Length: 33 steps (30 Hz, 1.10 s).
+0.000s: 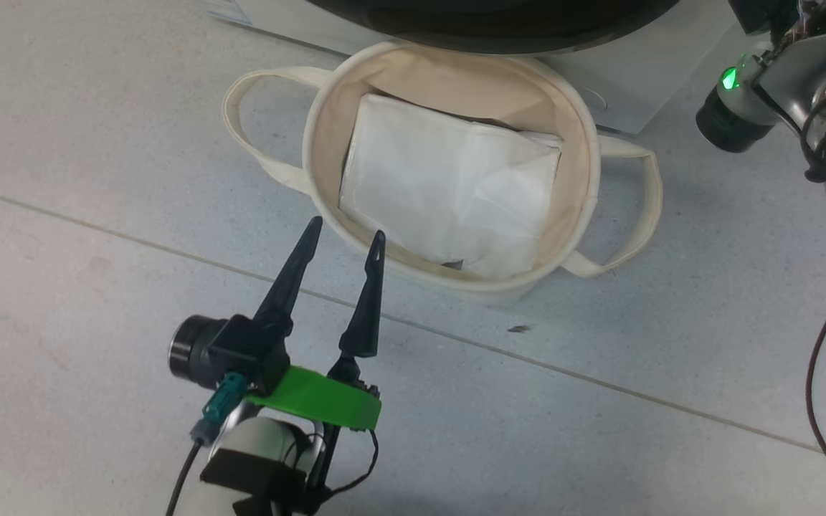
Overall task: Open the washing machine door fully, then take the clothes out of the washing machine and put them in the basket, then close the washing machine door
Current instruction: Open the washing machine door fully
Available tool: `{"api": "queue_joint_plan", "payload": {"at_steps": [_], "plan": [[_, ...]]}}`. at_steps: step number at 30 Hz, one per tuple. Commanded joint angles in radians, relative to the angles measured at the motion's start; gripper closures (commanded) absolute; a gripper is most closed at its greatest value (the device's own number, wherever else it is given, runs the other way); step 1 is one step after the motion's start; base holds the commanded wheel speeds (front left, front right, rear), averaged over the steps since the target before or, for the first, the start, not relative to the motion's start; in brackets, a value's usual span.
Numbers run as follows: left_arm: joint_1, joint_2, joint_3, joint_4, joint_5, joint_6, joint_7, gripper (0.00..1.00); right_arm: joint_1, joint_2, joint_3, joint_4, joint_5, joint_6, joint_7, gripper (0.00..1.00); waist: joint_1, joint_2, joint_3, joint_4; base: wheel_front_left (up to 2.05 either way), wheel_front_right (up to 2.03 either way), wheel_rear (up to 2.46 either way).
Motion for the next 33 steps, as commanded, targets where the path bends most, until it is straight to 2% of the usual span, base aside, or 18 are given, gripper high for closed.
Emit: {"api": "queue_joint_plan", "payload": {"at_steps": [1,7,13,24,33], "plan": [[-0.005,0.006,0.024,-0.023,-0.008,0.011,-0.009,0.00,-0.046,0.054,0.032,-0.018,0.012,0.000,0.047,1.00,-0.0001,0.0000,0.001,0.002,0.00,0.00,0.00],[-0.003,0.006,0.022,-0.010,-0.017,0.017,-0.014,0.00,-0.058,0.079,0.071,0.052,0.019,0.000,0.143,1.00,-0.0001,0.0000,-0.013,0.003,0.00,0.00,0.00],[0.003,0.007,0.024,-0.004,-0.019,0.020,-0.018,0.00,-0.028,0.098,0.079,0.072,0.024,0.000,0.189,1.00,-0.0001,0.0000,-0.041,-0.002,0.00,0.00,0.00],[0.031,0.018,0.037,0.002,-0.030,0.024,-0.021,0.00,0.102,0.153,0.100,0.033,0.013,0.000,0.228,1.00,-0.0001,0.0000,-0.115,-0.011,0.00,0.00,0.00],[0.080,0.030,0.055,0.002,-0.048,0.031,-0.022,0.00,0.260,0.195,0.159,-0.029,0.020,0.000,0.263,1.00,-0.0001,0.0000,-0.198,-0.007,0.00,0.00,0.00]]}}
